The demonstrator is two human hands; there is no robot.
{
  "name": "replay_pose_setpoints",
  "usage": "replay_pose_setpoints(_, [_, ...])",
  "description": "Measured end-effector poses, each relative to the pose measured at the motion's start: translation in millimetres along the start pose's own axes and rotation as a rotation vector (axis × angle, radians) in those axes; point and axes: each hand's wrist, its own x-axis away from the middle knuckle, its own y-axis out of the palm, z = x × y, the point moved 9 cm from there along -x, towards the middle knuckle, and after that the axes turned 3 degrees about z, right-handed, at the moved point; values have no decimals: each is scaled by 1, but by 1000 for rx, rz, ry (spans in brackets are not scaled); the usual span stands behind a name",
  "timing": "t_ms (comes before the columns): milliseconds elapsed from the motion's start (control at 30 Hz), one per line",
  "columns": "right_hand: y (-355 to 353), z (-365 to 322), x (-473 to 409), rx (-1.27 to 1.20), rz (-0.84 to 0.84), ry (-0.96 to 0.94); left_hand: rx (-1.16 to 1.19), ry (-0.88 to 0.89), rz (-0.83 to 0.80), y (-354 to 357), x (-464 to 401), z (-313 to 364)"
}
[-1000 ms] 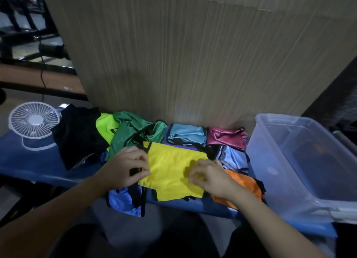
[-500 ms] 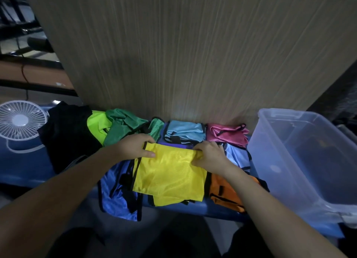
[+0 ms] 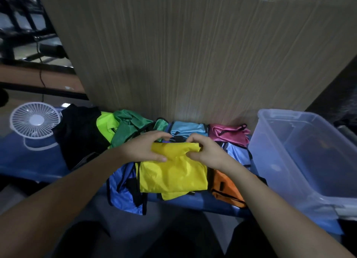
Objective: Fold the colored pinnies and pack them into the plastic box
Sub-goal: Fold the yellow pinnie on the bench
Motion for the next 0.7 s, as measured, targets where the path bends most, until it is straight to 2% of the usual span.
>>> replay_pose_setpoints(100, [5, -25, 5, -9, -29, -71, -29, 20, -24, 6, -2, 28])
replay_pose_setpoints(200, [2, -36, 12, -35, -6, -92, -25, 48, 18, -2, 1, 42])
replay_pose_setpoints(333, [-6, -23, 27, -175, 49, 50, 97, 20, 65, -13, 17, 45])
replay_pose_setpoints(533, [16, -7, 56, -390, -114, 208, 430, -48, 155, -28, 46, 42])
replay_pose_setpoints(700, [5, 2, 54, -507, 62, 247, 684, -124, 150, -20, 58, 30])
